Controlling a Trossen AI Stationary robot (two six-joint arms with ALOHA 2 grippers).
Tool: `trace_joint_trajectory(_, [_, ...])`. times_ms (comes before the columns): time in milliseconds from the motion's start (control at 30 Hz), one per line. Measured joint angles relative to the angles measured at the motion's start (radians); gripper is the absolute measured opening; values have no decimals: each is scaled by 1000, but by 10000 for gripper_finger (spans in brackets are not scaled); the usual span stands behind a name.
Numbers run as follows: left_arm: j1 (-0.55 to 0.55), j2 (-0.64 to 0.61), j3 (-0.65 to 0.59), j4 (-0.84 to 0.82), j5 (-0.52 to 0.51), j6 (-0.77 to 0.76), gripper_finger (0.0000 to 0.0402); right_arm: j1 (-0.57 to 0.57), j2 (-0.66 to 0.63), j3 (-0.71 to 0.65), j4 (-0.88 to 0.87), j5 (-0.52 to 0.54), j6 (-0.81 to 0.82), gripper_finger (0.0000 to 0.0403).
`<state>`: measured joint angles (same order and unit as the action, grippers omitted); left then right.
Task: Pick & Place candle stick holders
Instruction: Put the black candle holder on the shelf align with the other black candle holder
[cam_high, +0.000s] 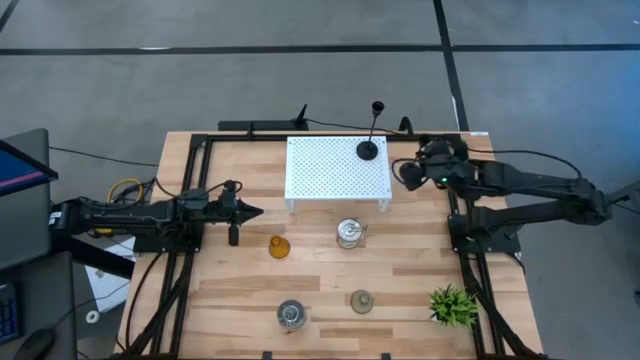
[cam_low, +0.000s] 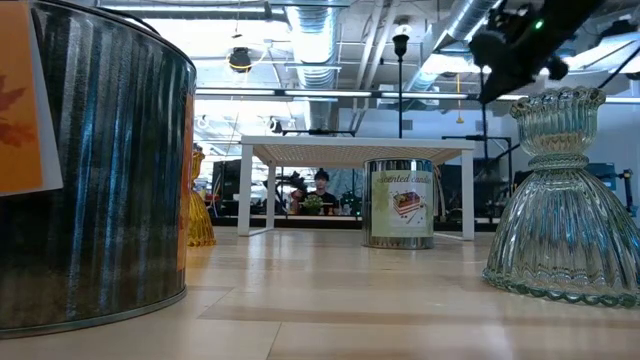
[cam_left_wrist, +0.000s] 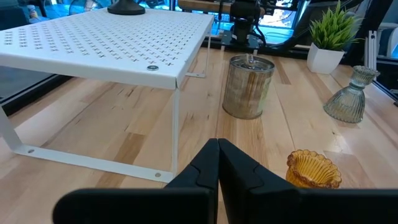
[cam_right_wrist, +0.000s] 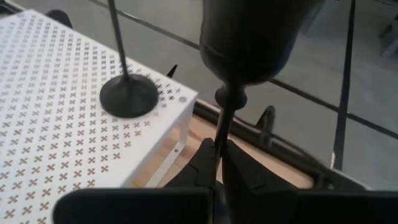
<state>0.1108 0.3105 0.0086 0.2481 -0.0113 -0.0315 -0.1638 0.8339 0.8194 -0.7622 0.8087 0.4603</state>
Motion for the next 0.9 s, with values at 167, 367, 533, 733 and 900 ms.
trace_joint_trajectory(167, [0,0,0,0,0,0,6,0,-1,108,-101,0,0,1])
trace_joint_trajectory(367, [0,0,0,1,0,0,6,25,44,231,-150,-58,-26,0])
trace_joint_trajectory(533, [0,0,0,2,0,0,6,87,96,324,-143,-96,-53,0])
trace_joint_trajectory(733, [0,0,0,3,0,0,6,163,178,376,-107,-106,-77,0])
trace_joint_trajectory(900, [0,0,0,3,0,0,6,198,245,380,-54,-172,-88,0])
